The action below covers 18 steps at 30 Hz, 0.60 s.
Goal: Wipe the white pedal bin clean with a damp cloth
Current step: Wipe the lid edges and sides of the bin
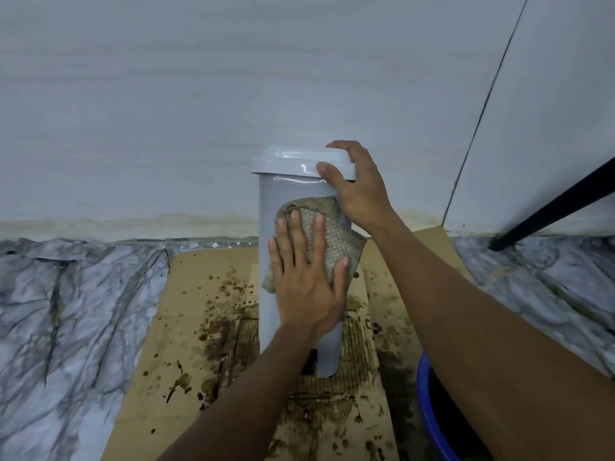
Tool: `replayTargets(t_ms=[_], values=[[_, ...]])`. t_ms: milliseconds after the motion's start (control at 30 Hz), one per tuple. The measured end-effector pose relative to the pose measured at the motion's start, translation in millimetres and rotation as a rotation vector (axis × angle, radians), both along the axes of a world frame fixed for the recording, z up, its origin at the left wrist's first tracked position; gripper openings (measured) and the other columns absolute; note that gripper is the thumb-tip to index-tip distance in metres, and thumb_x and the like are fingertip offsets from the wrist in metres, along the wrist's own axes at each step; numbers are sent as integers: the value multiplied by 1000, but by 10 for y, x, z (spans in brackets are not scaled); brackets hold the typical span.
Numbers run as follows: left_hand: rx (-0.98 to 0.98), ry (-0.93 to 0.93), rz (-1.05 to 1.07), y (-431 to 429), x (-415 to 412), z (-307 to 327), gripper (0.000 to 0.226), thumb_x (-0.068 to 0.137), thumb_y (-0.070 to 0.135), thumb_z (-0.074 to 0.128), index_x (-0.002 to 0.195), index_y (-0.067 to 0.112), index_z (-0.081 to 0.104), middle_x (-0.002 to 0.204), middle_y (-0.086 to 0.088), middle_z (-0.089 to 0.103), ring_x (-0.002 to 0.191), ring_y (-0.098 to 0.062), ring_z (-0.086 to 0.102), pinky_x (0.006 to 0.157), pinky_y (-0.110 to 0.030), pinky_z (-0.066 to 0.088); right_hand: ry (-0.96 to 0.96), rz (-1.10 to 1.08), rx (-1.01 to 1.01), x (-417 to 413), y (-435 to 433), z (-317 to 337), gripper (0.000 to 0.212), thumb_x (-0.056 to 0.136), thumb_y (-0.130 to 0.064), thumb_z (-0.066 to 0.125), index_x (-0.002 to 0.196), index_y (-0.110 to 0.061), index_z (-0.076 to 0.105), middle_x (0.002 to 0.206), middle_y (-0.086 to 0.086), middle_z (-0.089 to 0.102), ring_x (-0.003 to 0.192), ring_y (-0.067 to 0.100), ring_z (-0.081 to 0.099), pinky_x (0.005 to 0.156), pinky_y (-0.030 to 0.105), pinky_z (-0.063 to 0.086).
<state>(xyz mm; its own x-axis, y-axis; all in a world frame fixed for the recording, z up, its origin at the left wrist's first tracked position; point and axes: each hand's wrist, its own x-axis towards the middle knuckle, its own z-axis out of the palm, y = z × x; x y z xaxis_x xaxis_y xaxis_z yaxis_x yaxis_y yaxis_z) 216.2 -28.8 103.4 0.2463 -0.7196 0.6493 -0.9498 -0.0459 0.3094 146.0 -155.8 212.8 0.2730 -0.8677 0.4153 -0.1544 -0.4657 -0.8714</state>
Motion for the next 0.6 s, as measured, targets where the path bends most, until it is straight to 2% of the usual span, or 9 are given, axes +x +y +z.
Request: replayTargets(t_ms=[67, 267, 433, 600], values=[[-25, 58, 36, -22, -88, -5, 72, 105, 45, 43, 163, 14, 14, 171, -17, 3, 158, -35, -1, 127, -55, 5, 12, -5, -14, 10, 16, -9, 36, 92, -34, 69, 125, -23, 57, 126, -4, 56, 110, 10, 54, 85, 8, 44], [-51, 139, 140, 120, -428, -338, 71, 105, 40, 45, 162, 10, 15, 169, -21, 9, 157, -40, 6, 124, -60, 17, -6, -12, -24, 73, 54, -7, 40, 91, -37, 69, 125, -22, 57, 124, -5, 54, 114, 14, 54, 96, 30, 50], [-66, 246, 206, 286, -631, -654, 67, 102, 32, 50, 159, 6, 26, 166, -25, 18, 155, -44, 14, 122, -62, 22, -6, -9, -36, 58, 89, -41, 40, 90, -38, 69, 125, -23, 57, 125, -6, 53, 115, 15, 54, 97, 33, 50], [-16, 244, 135, 383, -664, -812, 67, 101, 21, 43, 159, 3, 18, 162, -34, 18, 152, -52, 15, 122, -65, 15, 1, -18, -32, 44, 111, -32, 40, 89, -40, 68, 125, -24, 58, 119, -12, 51, 114, 15, 54, 98, 38, 51]])
